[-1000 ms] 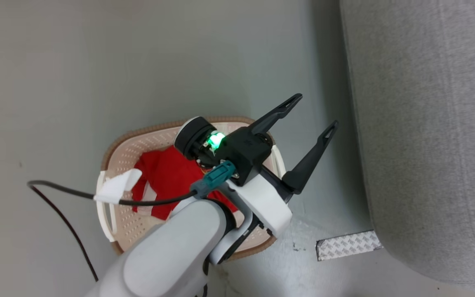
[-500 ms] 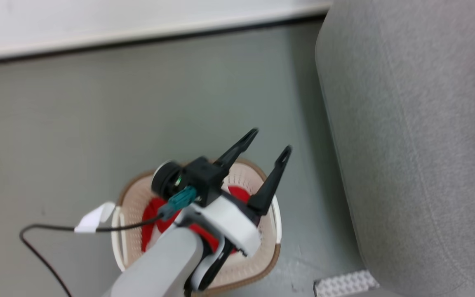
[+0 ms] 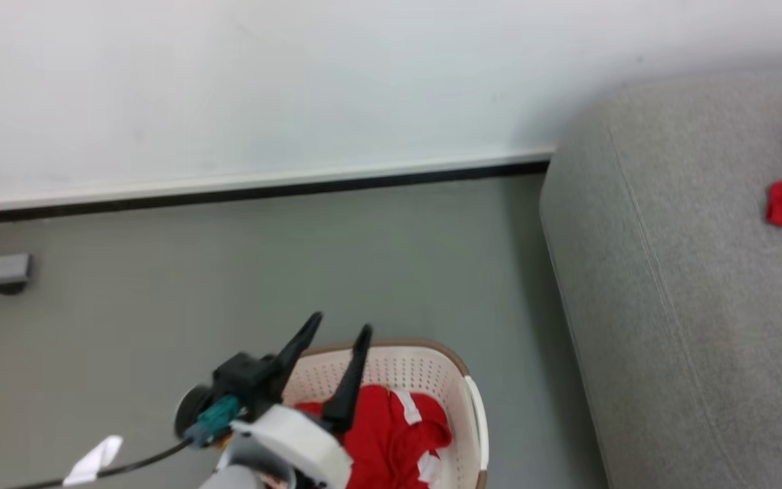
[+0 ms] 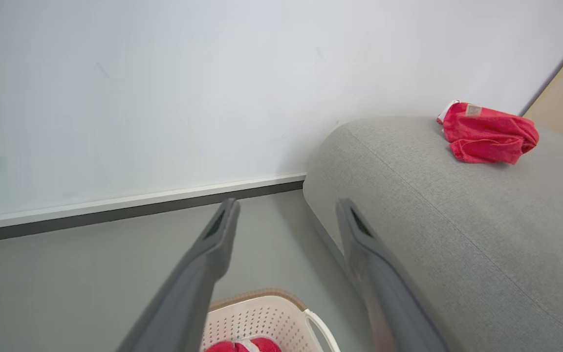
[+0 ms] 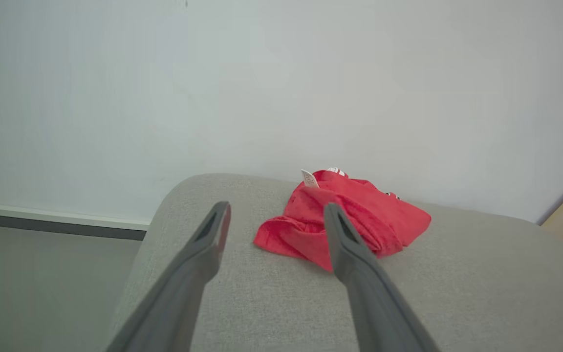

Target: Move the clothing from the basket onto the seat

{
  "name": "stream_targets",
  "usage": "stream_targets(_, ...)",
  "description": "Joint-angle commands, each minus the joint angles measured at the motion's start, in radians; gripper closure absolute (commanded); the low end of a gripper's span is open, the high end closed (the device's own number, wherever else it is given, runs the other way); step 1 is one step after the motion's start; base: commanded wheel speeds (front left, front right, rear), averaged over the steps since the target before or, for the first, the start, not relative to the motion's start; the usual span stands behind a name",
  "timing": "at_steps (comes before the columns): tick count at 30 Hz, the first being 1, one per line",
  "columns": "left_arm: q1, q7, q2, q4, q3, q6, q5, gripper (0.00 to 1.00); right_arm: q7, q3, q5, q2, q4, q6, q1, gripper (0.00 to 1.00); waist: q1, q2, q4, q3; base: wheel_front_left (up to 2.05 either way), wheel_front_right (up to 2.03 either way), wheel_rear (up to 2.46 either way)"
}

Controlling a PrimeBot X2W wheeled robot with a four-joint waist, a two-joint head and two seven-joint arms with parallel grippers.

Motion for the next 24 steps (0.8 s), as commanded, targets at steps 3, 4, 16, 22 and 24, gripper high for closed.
stream_targets(3, 0.080, -0.031, 0.030, 0.021, 0.034, 0.025, -0.023, 0.00, -0.004, -0.026, -0.045, 0.087, -0.100, 0.000, 0.117, 0.00, 0.0003, 0.0000, 0.059, -0.088, 0.00, 0.00, 0.00)
stream_targets(4, 0.095, -0.036, 0.032, 0.025, 0.039, 0.030, -0.026, 0.00, -0.004, -0.027, -0.056, 0.108, -0.119, 0.000, 0.144, 0.00, 0.0003, 0.0000, 0.068, -0.101, 0.00, 0.00, 0.00)
stream_targets(16, 0.245, -0.058, 0.038, 0.059, 0.151, 0.054, 0.014, 0.00, -0.017, 0.015, -0.118, 0.310, -0.219, 0.000, 0.370, 0.00, 0.0003, 0.0000, 0.123, -0.222, 0.00, 0.00, 0.00)
stream_targets(22, 0.346, -0.058, 0.023, 0.036, 0.247, 0.032, 0.071, 0.00, -0.026, 0.031, -0.126, 0.352, -0.201, 0.000, 0.423, 0.00, 0.0003, 0.0000, 0.121, -0.252, 0.00, 0.00, 0.00)
stream_targets(24, 0.374, -0.058, 0.013, 0.032, 0.280, 0.022, 0.081, 0.00, -0.027, 0.032, -0.129, 0.367, -0.201, 0.000, 0.429, 0.00, 0.0003, 0.0000, 0.118, -0.258, 0.00, 0.00, 0.00)
